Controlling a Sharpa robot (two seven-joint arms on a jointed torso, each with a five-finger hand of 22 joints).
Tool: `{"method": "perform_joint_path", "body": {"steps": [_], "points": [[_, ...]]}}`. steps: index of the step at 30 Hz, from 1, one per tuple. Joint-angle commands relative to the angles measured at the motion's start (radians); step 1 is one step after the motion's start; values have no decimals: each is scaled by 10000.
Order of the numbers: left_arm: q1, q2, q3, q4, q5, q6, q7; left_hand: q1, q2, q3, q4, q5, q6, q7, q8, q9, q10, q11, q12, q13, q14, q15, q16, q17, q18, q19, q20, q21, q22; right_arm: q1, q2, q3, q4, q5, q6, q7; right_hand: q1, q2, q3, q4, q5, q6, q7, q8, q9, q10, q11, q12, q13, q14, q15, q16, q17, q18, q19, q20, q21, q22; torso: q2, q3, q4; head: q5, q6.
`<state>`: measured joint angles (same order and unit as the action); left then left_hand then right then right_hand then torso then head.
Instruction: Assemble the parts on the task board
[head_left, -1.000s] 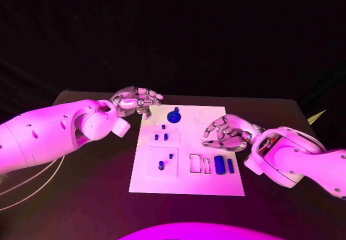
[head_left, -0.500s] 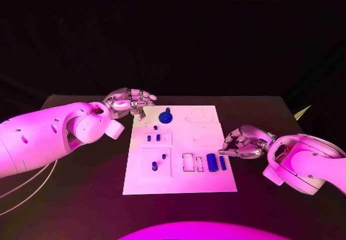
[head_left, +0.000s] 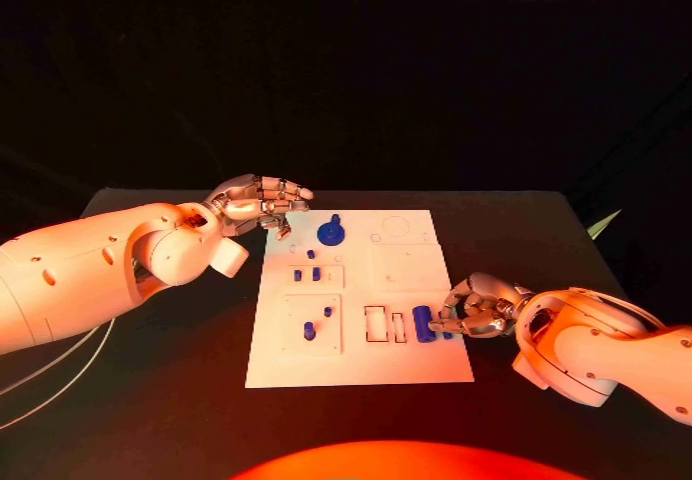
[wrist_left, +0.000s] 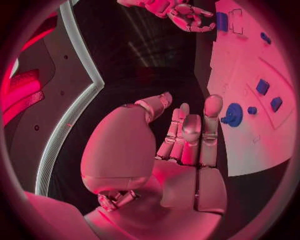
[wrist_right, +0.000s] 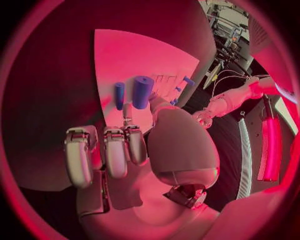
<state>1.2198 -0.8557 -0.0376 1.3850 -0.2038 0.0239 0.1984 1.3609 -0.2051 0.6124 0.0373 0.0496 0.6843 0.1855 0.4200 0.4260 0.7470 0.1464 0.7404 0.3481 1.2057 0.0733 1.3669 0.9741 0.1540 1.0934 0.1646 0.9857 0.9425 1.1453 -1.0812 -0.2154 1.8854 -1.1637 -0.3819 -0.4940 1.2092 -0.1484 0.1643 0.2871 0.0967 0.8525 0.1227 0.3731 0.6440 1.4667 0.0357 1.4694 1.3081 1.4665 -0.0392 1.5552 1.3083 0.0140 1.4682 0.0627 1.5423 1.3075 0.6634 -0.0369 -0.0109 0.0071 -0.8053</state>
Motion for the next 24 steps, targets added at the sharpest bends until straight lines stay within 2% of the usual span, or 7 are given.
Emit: {"method": "perform_joint_path", "body": {"steps": [1, 13, 16, 24], "points": [[-4, -5, 5, 26, -4, 145, 80, -43, 38, -26, 55, 38, -61, 293, 56, -2, -49, 1, 66, -9, -46, 7, 40, -6, 77, -62, 0, -47, -10, -77, 112, -1, -90, -225, -115, -387, -116, 25, -90, 21, 41, -34, -3, -64, 27, 225, 70, 83, 1655, 987, 95, 52, 2350, -90, 960, 75, 84, 2507, 1, -5, -20, 58, -18], [-3, -30, 5, 33, -4, 158, 60, -28, 48, -13, 52, 39, -68, 292, 76, -4, -55, -2, 76, -16, -48, 6, 45, -1, 76, -61, 0, -40, -1, -167, 382, 0, -154, -102, -265, -393, -206, 58, -170, 23, 26, 23, -15, -46, 57, 222, 62, 80, 1658, 987, 92, 53, 2351, -92, 963, 80, 95, 2514, 1, -3, -6, 113, -53], [-3, -29, 5, 31, -4, 164, 57, -28, 48, -13, 52, 39, -68, 292, 76, -4, -55, -2, 76, -16, -48, 6, 45, -1, 76, -61, 0, -40, -1, -170, 423, 1, -177, 23, -226, -412, -230, 78, -186, 24, 25, 34, -18, -43, 65, 220, 59, 78, 1658, 987, 91, 53, 2350, -92, 963, 80, 95, 2515, 0, 2, -2, 167, -11], [-3, -26, 5, 28, -4, 168, 53, -17, 51, -6, 47, 40, -72, 291, 84, -5, -57, -3, 81, -19, -51, 5, 46, -4, 77, -64, 0, -41, -2, -172, 572, 2, -211, 191, -167, -422, -283, 117, -221, 27, 21, 61, -25, -34, 82, 211, 54, 69, 1652, 986, 87, 52, 2349, -91, 961, 80, 90, 2512, -6, -5, -22, 165, -39]]}}
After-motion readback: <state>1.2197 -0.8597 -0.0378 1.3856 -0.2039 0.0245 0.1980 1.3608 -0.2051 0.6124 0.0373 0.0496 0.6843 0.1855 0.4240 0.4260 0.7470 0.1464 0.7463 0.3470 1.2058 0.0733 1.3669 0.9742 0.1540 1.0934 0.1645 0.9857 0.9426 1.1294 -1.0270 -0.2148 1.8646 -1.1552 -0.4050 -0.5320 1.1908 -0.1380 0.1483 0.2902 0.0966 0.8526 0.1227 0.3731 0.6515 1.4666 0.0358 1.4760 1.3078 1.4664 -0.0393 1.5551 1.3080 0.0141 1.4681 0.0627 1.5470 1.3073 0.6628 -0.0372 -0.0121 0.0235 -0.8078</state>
